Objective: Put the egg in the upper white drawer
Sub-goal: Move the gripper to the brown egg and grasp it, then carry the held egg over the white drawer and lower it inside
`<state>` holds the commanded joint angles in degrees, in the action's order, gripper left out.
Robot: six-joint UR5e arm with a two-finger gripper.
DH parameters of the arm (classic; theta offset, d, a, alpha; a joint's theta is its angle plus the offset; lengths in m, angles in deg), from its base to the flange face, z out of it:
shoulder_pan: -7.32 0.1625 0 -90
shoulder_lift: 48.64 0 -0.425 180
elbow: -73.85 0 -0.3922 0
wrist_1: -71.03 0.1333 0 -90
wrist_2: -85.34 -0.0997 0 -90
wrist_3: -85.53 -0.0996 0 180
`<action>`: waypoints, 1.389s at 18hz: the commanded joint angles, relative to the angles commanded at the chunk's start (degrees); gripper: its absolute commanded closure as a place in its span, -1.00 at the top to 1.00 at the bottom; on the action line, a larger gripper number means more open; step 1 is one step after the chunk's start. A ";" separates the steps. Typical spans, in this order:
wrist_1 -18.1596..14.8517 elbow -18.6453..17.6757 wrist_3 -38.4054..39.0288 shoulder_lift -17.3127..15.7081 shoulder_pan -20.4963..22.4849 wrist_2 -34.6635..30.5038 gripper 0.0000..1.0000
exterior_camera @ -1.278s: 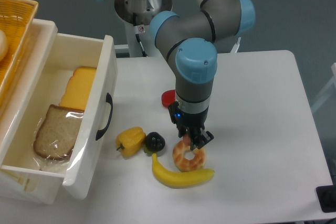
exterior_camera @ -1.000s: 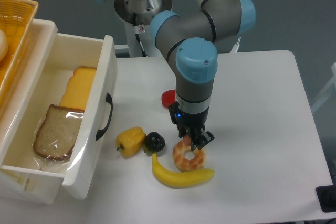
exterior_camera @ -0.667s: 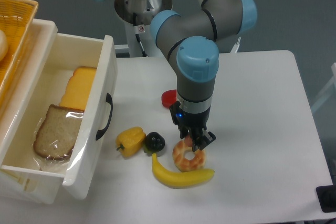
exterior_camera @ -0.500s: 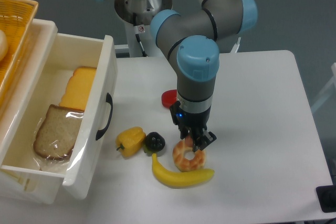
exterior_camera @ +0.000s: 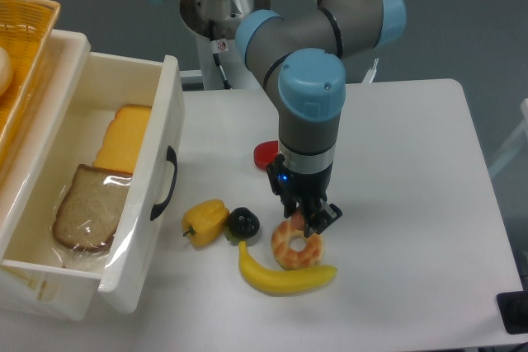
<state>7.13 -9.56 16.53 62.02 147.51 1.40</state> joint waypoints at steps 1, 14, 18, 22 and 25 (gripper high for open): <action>0.00 0.00 0.97 -1.66 0.35 0.35 -0.52; -0.44 -2.71 14.52 -10.28 0.18 8.70 -0.51; -0.44 -3.87 14.34 -12.83 -2.71 12.04 -0.51; -0.53 -4.22 13.20 -14.15 -6.67 12.31 -0.51; -0.53 -5.97 10.57 -15.91 -8.17 12.40 -0.51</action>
<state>6.60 -15.53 27.10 46.11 139.34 13.80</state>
